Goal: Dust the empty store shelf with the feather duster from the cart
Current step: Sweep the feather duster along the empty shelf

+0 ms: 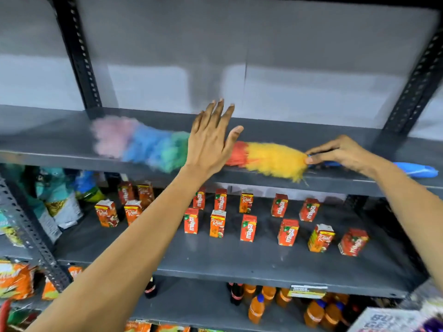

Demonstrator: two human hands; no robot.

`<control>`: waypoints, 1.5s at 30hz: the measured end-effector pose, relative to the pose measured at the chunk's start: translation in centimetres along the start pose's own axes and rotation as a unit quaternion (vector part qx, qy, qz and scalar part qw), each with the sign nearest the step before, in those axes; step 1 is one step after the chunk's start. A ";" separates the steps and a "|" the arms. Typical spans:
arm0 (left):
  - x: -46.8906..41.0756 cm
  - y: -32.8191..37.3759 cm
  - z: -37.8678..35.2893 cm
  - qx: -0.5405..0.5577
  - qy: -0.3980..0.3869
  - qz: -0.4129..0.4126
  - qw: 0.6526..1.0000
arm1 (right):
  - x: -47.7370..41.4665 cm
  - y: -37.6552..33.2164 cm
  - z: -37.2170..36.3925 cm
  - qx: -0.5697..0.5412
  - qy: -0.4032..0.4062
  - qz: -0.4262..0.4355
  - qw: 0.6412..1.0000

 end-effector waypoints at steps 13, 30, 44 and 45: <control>-0.6 10.9 -7.6 0.041 -0.094 -0.093 0.990 | 13.0 11.4 10.6 0.051 0.171 -0.172 0.969; 0.3 13.9 -9.7 0.021 -0.103 -0.123 0.987 | 21.1 13.1 14.0 0.105 0.234 -0.262 0.930; -0.2 2.0 -3.5 -0.005 -0.040 -0.004 0.999 | 3.6 0.8 4.4 0.144 0.149 -0.079 0.975; -0.1 1.8 -3.2 -0.008 -0.040 -0.002 0.999 | 2.6 -0.7 3.0 0.136 0.131 -0.060 0.980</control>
Point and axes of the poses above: each hand's wrist, its own x-axis away from the middle knuckle, its own z-axis out of the back of the hand, y = z × x, the point moved 9 cm from there along -x, towards the middle knuckle, and after that the axes turned 4 degrees about x, right-handed, at the moved point
